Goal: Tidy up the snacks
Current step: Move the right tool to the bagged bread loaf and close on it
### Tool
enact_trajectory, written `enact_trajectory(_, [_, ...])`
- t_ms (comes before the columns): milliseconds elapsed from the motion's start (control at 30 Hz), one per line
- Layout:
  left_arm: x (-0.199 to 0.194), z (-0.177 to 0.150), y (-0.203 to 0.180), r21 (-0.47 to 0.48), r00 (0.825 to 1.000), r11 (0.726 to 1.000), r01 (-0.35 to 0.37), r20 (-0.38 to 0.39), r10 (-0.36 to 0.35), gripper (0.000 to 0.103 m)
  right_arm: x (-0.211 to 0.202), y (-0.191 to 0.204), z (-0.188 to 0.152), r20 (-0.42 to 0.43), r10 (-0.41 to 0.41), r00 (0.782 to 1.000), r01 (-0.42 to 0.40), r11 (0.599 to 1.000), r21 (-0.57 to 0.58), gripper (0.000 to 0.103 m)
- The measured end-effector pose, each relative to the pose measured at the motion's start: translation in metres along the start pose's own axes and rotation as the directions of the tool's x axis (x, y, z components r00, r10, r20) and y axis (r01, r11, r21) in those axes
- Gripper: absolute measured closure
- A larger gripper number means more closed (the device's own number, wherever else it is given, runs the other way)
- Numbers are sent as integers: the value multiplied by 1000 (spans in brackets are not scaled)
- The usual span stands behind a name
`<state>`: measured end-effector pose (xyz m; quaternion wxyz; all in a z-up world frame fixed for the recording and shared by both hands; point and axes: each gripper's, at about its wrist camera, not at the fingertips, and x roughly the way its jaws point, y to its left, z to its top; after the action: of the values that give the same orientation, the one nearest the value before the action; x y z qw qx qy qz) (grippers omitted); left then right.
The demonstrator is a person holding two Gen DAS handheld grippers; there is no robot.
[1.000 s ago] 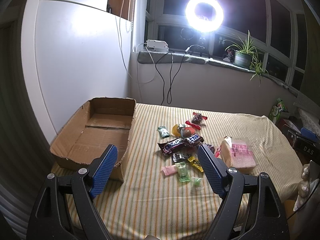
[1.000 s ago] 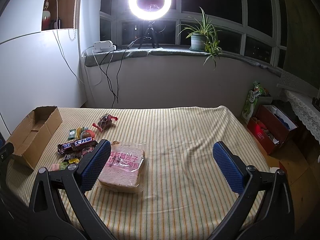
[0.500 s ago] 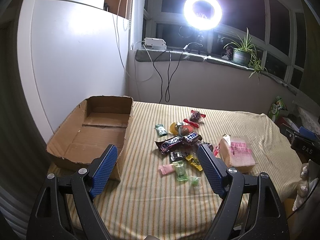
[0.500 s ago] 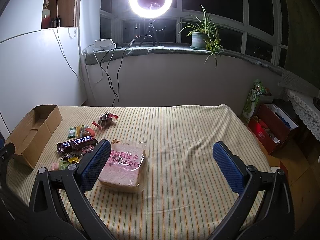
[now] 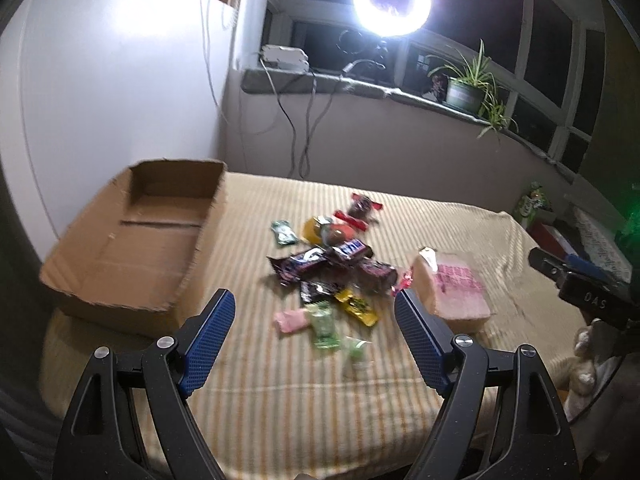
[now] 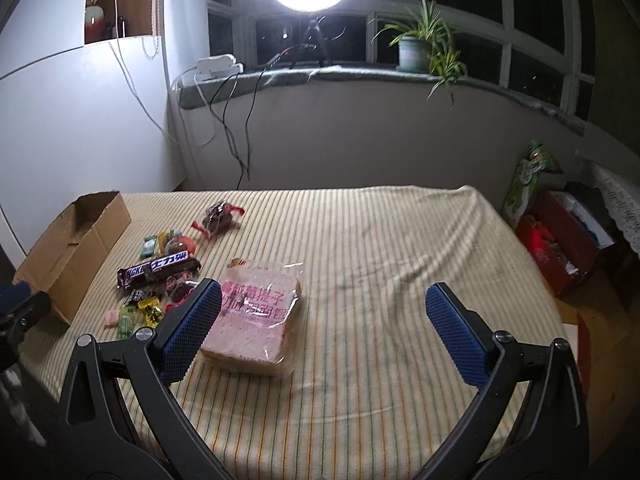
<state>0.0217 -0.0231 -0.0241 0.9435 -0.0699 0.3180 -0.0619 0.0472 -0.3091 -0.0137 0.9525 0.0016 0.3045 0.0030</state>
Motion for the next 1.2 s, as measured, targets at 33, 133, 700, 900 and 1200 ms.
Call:
enact_trajectory(33, [4, -1, -1, -3, 1000, 1000, 13, -9, -13, 21, 2, 0, -1, -8, 9, 1000, -9, 1000, 0, 0])
enact_trajectory(133, [14, -4, -6, -14, 997, 998, 64, -40, -64, 25, 11, 0, -3, -30, 51, 998, -51, 999, -6, 0])
enact_trajectory(700, [79, -10, -40, -149, 913, 933, 329, -203, -354, 47, 73, -6, -17, -257, 356, 899, -321, 932, 169, 37])
enact_trajectory(900, [98, -11, -55, -148, 888, 920, 362, -247, -389, 56, 89, -7, -18, -293, 415, 861, -364, 906, 214, 41])
enact_trajectory(1200, [112, -12, -67, -132, 867, 913, 385, -288, -407, 57, 106, -13, -20, -337, 461, 821, -383, 882, 273, 41])
